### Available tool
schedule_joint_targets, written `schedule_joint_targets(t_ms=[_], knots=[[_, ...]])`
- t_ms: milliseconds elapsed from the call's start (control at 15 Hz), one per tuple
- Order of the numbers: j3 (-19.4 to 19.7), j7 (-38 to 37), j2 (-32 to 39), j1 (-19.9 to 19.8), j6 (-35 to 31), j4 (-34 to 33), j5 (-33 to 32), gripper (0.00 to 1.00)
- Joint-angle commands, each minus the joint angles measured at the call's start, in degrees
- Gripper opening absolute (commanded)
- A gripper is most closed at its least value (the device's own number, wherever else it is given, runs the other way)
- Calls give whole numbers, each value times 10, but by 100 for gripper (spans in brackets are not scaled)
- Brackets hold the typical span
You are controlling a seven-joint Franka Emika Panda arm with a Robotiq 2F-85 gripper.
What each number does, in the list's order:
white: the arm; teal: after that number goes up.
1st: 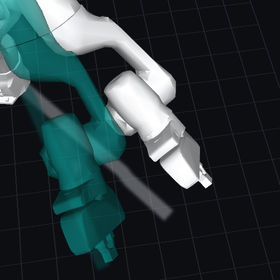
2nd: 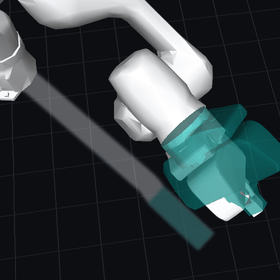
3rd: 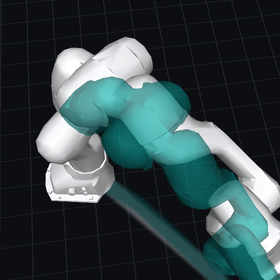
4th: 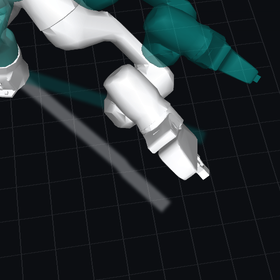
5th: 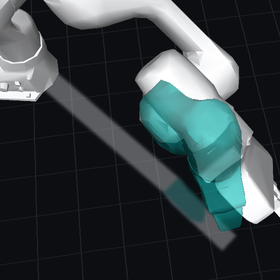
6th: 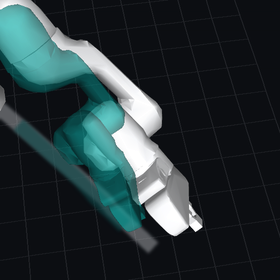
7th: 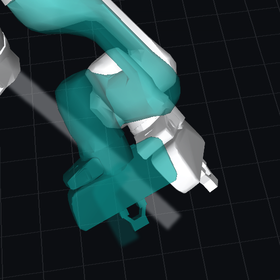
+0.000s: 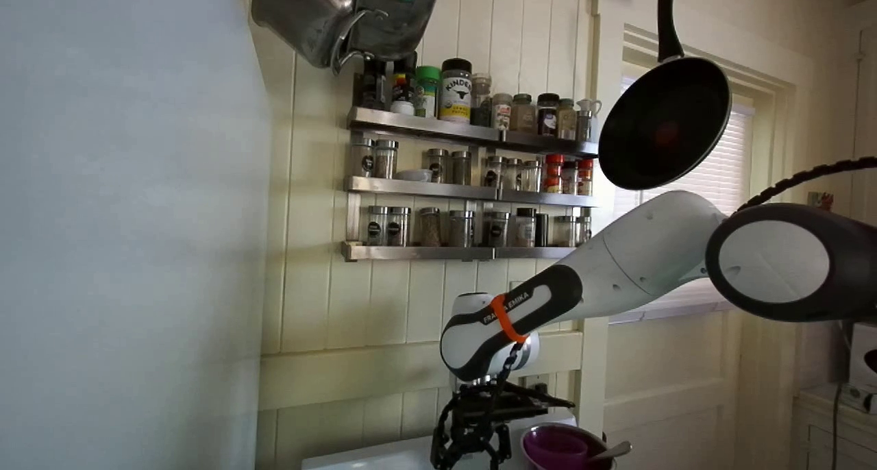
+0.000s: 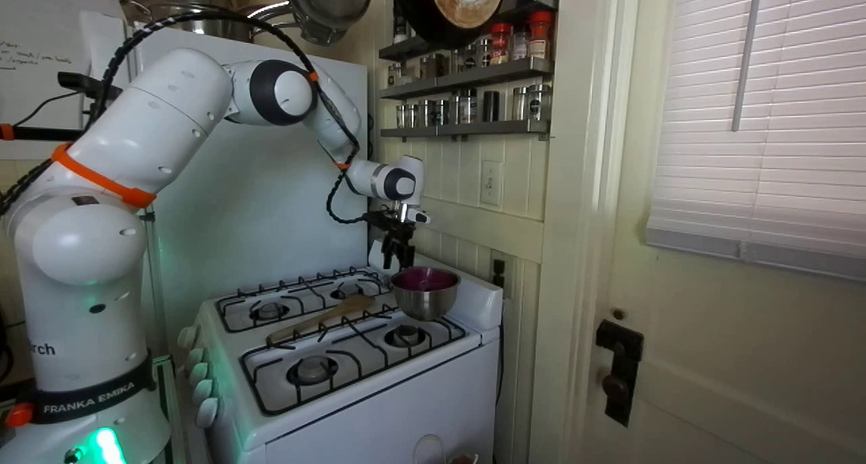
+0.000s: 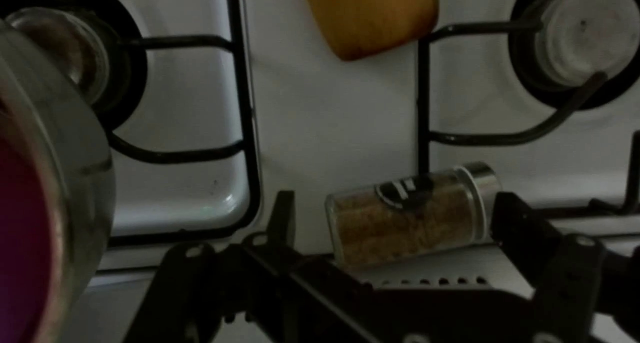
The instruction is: Put the purple bowl and the spice bottle into the metal bowl
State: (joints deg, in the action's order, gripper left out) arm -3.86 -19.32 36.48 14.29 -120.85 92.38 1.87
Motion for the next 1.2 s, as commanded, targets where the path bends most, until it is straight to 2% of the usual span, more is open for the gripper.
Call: schedule_joint_targets(t_ms=[0,267,467,667,933,1133], knots=[[5,23,37,4,55,-42,-24,100],[15,2,52,15,29,-57,-48,100],[23,-66,36,28,-86,-26,-39,100],[51,-136,32,62,-148,-10,-59,100],[83,-224,28,92,-137,9,-81,100],[88,-284,25,97,-125,19,-80,100]])
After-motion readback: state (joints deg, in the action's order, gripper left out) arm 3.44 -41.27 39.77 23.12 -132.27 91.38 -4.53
